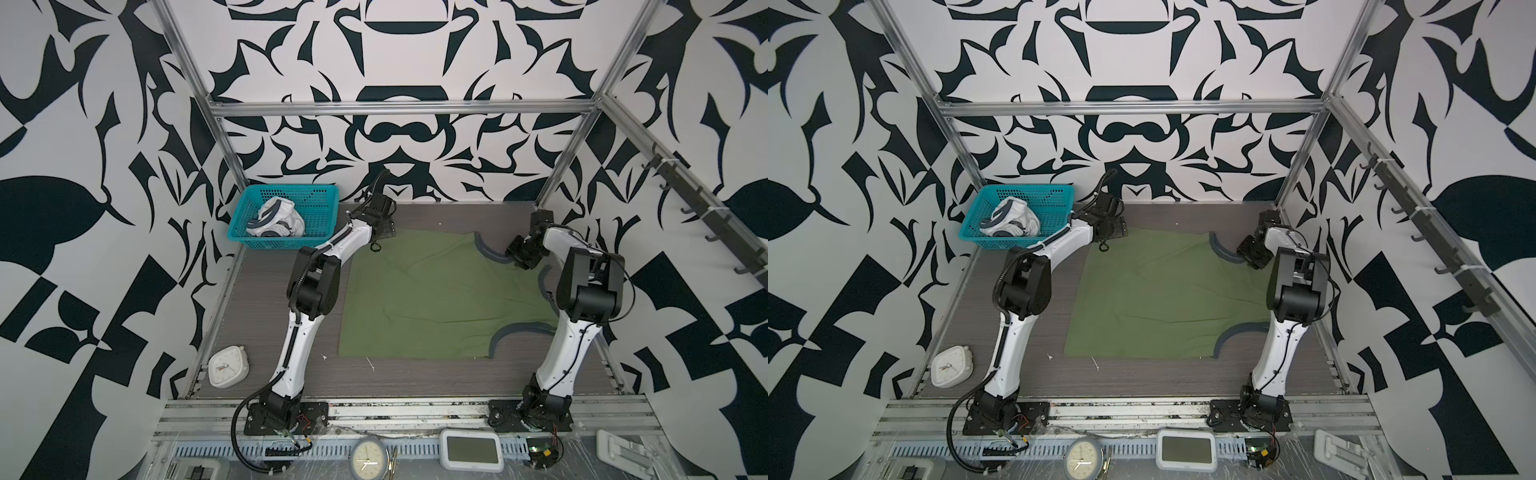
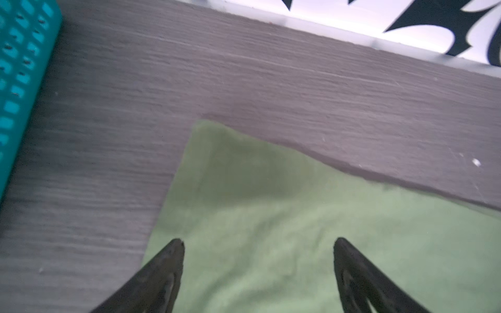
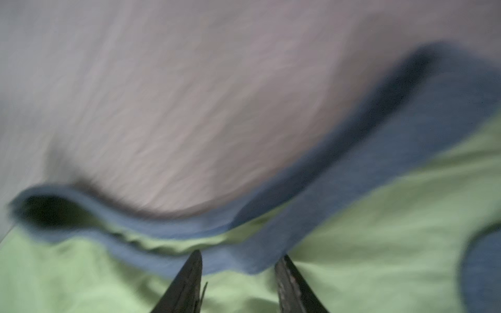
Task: Fold and stack tank tops
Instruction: Smooth out the tank top at the center of the table.
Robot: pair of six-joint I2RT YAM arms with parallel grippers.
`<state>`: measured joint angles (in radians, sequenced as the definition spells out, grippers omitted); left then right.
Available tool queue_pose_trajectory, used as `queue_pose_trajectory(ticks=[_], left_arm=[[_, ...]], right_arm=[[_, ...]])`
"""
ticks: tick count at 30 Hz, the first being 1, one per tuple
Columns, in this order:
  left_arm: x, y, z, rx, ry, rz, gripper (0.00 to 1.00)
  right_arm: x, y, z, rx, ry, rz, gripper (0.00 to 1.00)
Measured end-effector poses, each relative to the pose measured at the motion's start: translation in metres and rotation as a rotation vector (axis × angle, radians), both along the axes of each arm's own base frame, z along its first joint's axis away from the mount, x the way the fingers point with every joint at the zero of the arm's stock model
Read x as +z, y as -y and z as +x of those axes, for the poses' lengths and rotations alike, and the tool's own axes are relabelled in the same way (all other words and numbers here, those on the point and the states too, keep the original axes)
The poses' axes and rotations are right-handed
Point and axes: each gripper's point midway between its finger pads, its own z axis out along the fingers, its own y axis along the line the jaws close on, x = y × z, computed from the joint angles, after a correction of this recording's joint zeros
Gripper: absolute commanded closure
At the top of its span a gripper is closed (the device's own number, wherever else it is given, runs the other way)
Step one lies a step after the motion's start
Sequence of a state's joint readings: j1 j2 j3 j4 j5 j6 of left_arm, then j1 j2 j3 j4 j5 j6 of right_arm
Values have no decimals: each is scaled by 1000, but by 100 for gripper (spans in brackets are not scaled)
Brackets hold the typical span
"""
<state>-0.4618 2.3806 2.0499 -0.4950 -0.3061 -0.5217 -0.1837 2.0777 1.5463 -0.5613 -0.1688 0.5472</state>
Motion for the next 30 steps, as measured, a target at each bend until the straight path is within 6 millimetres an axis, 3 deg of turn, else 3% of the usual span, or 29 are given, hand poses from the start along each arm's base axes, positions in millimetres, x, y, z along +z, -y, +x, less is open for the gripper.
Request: queue_pose_trajectory(ticks=[5,7,12,18,24,30], left_arm=[[1,-16,27,48,27,19,12],[-2,-22,35,63,30,28,13],[-16,-34,48,87,21,41,14],[-37,-39,47,92,-23,49,25],[-44,-36,51,88,-32,39,36],[-44,-36,54,94,-31,20,53]], right_arm=[[28,-34,29,107,77,-14,50],[35,-47,40,144,107,-12,45],[31,-66,53,195,109,-13,41],[15,-44,41,134,28,-50,41],[6,-13,13,57,-14,-33,41],[11,-3,15,35,12,-17,41]])
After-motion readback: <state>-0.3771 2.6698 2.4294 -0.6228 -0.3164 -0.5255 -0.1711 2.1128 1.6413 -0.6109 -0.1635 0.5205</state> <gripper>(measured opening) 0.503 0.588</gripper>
